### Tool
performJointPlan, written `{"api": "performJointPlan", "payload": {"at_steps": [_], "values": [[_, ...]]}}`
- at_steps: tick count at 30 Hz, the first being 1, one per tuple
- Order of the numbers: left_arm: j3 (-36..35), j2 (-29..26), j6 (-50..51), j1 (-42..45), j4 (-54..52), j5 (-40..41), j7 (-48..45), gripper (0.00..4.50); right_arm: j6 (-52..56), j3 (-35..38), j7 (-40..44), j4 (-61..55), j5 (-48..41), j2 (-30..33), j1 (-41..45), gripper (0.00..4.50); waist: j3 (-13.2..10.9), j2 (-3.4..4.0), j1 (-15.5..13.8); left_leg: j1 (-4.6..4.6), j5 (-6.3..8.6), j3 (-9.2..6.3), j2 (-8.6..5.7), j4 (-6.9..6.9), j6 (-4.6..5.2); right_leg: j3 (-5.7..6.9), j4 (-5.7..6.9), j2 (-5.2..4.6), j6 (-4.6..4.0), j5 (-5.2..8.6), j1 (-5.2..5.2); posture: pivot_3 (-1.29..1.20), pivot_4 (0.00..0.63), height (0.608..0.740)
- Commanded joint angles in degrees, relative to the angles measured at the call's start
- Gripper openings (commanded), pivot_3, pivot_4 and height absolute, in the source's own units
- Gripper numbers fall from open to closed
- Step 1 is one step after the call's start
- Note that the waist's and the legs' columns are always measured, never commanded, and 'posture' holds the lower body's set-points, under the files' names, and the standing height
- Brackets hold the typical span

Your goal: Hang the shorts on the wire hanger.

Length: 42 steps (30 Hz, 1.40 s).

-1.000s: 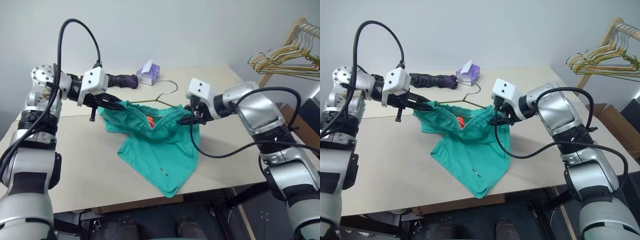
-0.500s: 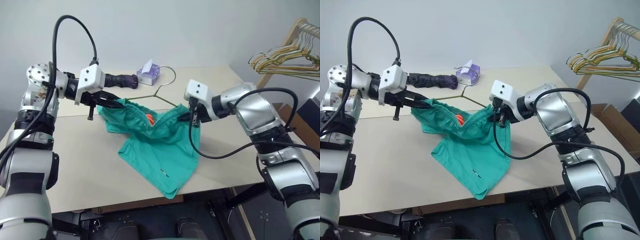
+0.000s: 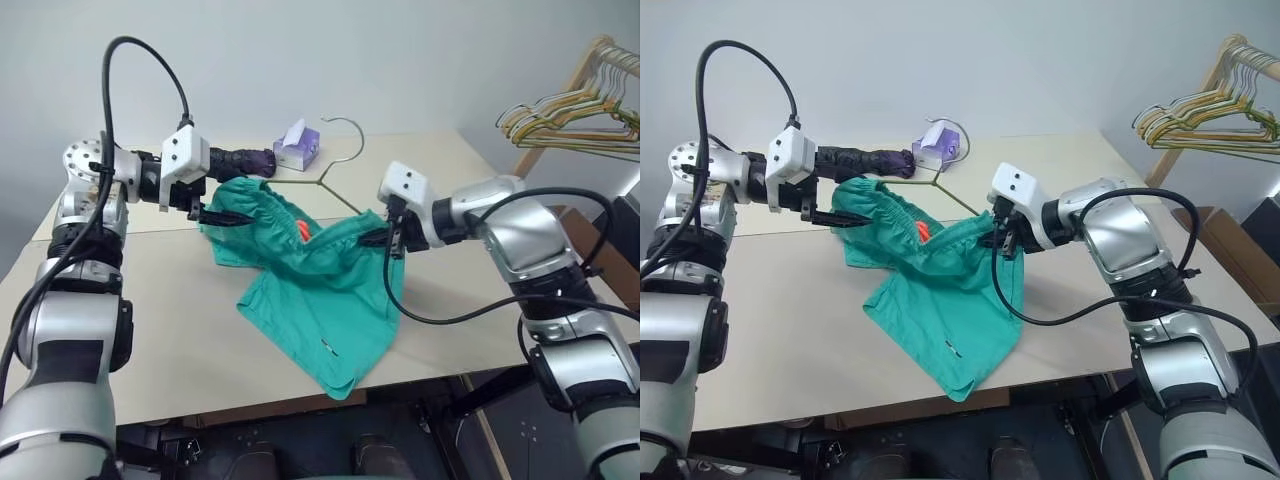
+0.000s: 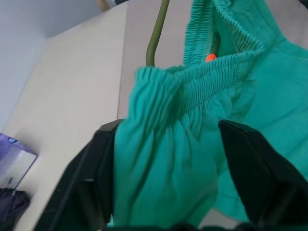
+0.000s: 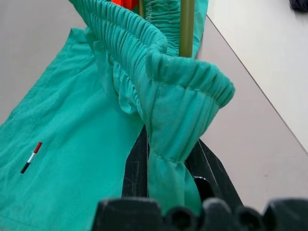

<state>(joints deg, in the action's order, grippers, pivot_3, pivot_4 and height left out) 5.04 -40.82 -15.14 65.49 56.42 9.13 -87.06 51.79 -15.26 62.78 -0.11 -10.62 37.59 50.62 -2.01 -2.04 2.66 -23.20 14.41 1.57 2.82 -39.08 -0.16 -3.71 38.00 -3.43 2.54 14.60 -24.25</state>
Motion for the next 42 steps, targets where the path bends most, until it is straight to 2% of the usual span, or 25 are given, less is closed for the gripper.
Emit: {"api": "performJointPlan", "payload": {"at_steps": [1,4,7,11,13,18,22,27,34,39,42], "values": [[-5.19,-1.91,0.38,1.76,-1.19,2.26,3.94,4.47,6.5,5.89,-3.88,-4.75,-2.01,2.32,-1.92,0.0,0.0,0.0,0.01,0.0,0.0,0.0,0.0,0.0,0.0,0.0,0.0,-0.01,0.0,0.0,0.0,-0.04,0.0,0.74],[-10.73,-0.19,5.25,-1.51,-6.79,6.93,8.86,4.47,16.67,12.5,-9.81,-6.94,-3.81,2.28,-4.58,0.0,0.0,0.0,-0.01,0.0,0.0,0.0,0.0,-0.01,0.0,0.01,-0.01,-0.01,0.0,0.0,0.02,-0.05,0.0,0.74],[-14.51,1.99,14.71,-9.77,-20.14,14.36,9.84,4.47,26.59,18.98,-17.91,-10.94,-2.31,1.42,-7.26,0.0,0.09,0.12,0.03,0.02,0.0,-0.01,0.0,-0.01,0.0,0.0,0.03,-0.05,0.0,0.0,0.05,-0.07,0.0,0.74],[-15.36,3.25,25.1,-21.2,-38.06,20.84,11.66,4.47,38.93,26.67,-29.04,-13.47,1.83,-1.33,-7.21,0.0,0.1,0.13,0.98,0.03,-0.01,-0.01,0.01,-0.01,-0.01,-0.02,0.08,-0.05,0.0,0.0,0.03,-0.1,0.0,0.74],[-15.2,3.81,27.91,-24.43,-43.7,22.0,13.7,4.47,40.71,28.49,-34.5,-13.27,3.99,-2.2,-7.67,0.0,0.09,0.13,1.44,0.03,-0.02,-0.02,0.01,-0.02,-0.03,-0.02,0.04,-0.05,-0.01,-0.01,0.03,-0.1,0.0,0.74],[-13.93,5.67,31.88,-27.24,-51.58,23.11,17.71,4.47,40.71,35.64,-48.7,-7.85,12.11,-5.77,-6.19,0.0,0.12,0.17,2.19,0.18,-0.02,-0.01,-0.03,0.02,-0.03,-0.07,-0.16,-0.05,-0.01,-0.01,0.13,-0.12,0.0,0.74],[-14.03,6.27,33.49,-26.65,-53.83,24.89,17.95,4.47,40.71,43.58,-59.63,-1.12,19.54,-7.83,0.06,0.0,0.16,0.33,3.43,0.25,-0.03,0.03,-0.07,0.09,-0.05,-0.16,-0.19,-0.06,-0.01,-0.01,0.13,-0.13,0.0,0.74],[-15.68,6.42,35.76,-28.12,-58.43,28.46,18.92,4.47,37.8,54.38,-69.28,5.17,23.52,-9.11,9.18,0.0,0.2,0.55,5.0,0.34,-0.04,0.01,-0.07,0.22,-0.07,-0.22,-0.19,-0.05,-0.01,-0.01,0.14,-0.13,0.0,0.74],[-16.1,6.34,38.05,-31.25,-63.58,30.58,22.58,4.47,21.29,64.6,-83.48,20.7,21.84,-6.88,19.76,0.0,0.36,1.01,7.27,0.72,-0.04,0.02,-0.08,0.37,-0.06,-0.28,-0.33,-0.06,-0.01,0.0,0.55,-0.12,0.0,0.74],[-16.25,6.34,38.89,-31.39,-64.93,31.35,23.93,4.47,12.41,65.95,-91.33,35.41,19.42,-1.86,25.48,0.0,0.28,1.27,7.92,1.22,-0.03,0.03,-0.09,0.57,-0.05,-0.28,-0.58,-0.06,-0.01,0.01,1.11,-0.12,0.0,0.74],[-16.84,6.46,39.54,-30.36,-65.73,33.08,24.18,4.47,7.75,65.03,-93.2,43.21,17.18,2.75,28.03,0.0,0.22,1.39,7.88,1.24,-0.03,0.03,-0.11,0.69,-0.05,-0.28,-0.7,-0.06,-0.01,0.01,1.14,-0.11,0.0,0.74]]}}
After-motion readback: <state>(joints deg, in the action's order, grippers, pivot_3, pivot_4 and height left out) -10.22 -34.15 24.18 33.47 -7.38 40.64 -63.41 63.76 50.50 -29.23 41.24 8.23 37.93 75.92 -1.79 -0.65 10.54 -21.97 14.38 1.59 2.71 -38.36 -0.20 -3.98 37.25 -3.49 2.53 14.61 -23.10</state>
